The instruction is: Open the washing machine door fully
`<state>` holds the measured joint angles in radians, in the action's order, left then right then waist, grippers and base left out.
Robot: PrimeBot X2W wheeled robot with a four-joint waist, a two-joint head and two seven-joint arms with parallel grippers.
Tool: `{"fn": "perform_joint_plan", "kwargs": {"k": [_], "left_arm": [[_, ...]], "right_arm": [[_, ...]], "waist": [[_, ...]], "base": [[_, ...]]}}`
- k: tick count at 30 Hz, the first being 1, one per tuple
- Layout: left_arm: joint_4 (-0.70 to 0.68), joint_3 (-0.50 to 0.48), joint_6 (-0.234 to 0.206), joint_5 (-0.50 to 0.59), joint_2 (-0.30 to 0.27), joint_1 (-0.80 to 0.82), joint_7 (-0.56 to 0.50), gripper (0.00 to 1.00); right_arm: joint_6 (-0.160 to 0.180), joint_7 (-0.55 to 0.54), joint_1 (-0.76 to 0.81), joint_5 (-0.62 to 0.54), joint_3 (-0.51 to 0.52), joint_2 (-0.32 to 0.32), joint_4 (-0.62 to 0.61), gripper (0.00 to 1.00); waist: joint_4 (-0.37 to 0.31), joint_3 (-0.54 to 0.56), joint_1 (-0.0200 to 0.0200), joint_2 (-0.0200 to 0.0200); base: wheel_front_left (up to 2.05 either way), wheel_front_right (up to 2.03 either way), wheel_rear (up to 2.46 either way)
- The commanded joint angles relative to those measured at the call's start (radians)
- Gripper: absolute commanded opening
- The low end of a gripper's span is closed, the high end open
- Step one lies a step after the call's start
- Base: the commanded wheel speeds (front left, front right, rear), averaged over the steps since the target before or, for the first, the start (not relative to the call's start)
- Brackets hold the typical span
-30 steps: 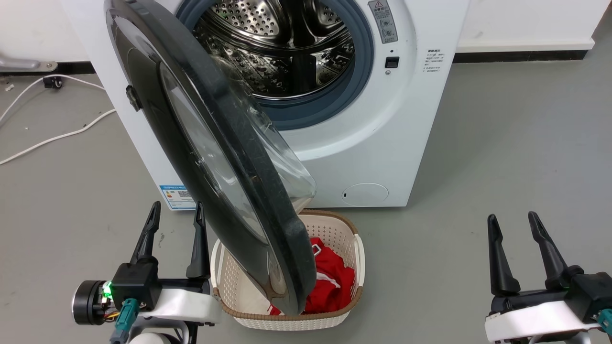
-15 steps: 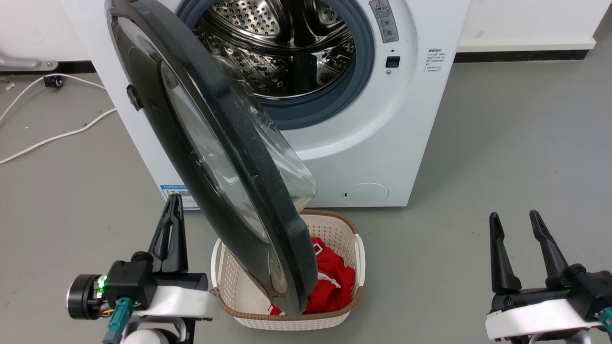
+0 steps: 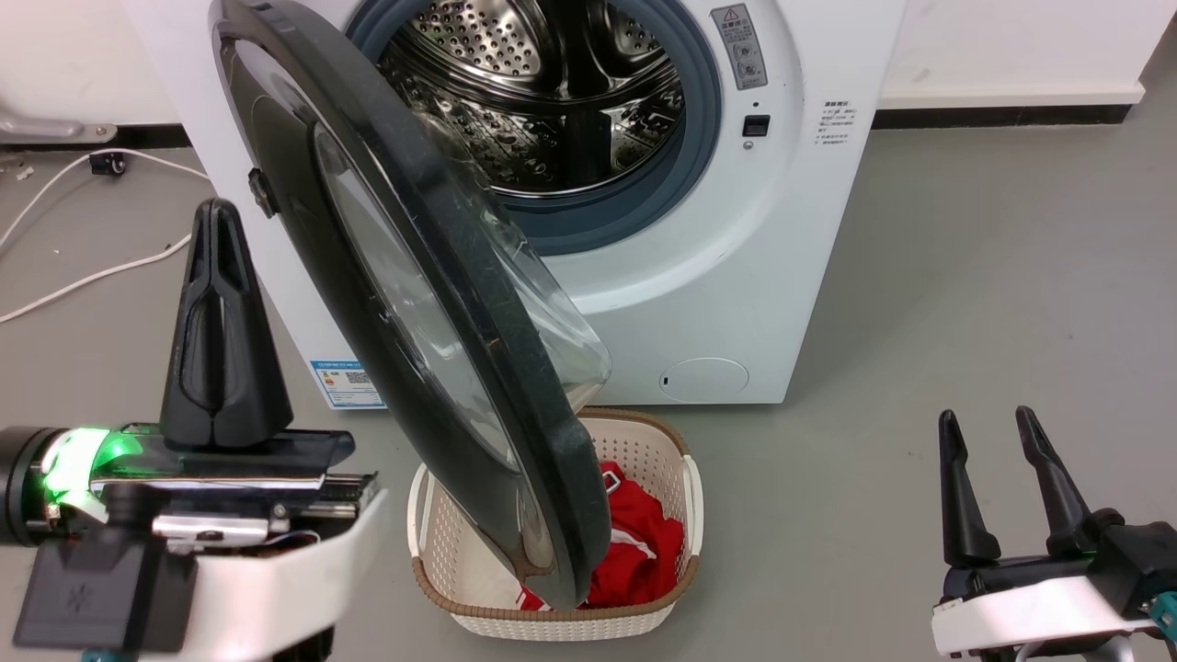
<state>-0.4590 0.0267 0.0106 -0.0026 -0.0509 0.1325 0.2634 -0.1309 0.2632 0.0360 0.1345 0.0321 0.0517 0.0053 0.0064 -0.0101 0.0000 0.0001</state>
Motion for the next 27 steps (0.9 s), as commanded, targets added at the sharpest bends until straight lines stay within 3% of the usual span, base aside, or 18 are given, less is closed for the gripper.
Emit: {"fn": "perform_joint_plan", "kwargs": {"k": [1,6,12,20,24,27], "left_arm": [[-0.022,0.011,0.007,0.002,0.001,0.012,0.002,0.00],[-0.110,0.120,0.068,0.001,-0.015,0.036,0.002,0.00],[-0.049,0.322,0.112,-0.018,-0.066,0.004,0.001,0.00],[0.144,0.532,0.118,-0.094,-0.138,-0.120,0.002,0.00],[0.268,0.568,0.119,-0.123,-0.167,-0.183,-0.025,0.00],[0.343,0.577,0.110,-0.135,-0.155,-0.195,-0.058,0.00]], "right_arm": [[0.000,0.002,-0.003,0.002,-0.001,-0.003,0.003,1.00],[0.000,0.002,0.000,0.005,0.002,-0.003,0.007,1.00],[0.000,0.002,0.006,0.006,-0.002,-0.003,0.015,1.00],[0.000,0.002,0.014,0.011,-0.002,-0.003,0.030,1.00],[0.000,0.002,0.014,0.015,-0.001,-0.003,0.035,1.00],[0.000,0.002,0.011,0.018,-0.004,-0.002,0.038,1.00]], "waist": [[-0.001,0.000,0.0000,-0.0001],[0.000,0.003,0.0000,-0.0001],[-0.001,0.009,0.0000,-0.0001],[-0.005,0.015,0.0000,-0.0001],[-0.003,0.013,0.0000,-0.0001],[-0.002,0.007,0.0000,-0.0001]], "base": [[0.00,0.00,0.00],[0.00,0.00,0.00],[0.00,0.00,0.00],[0.00,0.00,0.00],[0.00,0.00,0.00],[0.00,0.00,0.00]]}}
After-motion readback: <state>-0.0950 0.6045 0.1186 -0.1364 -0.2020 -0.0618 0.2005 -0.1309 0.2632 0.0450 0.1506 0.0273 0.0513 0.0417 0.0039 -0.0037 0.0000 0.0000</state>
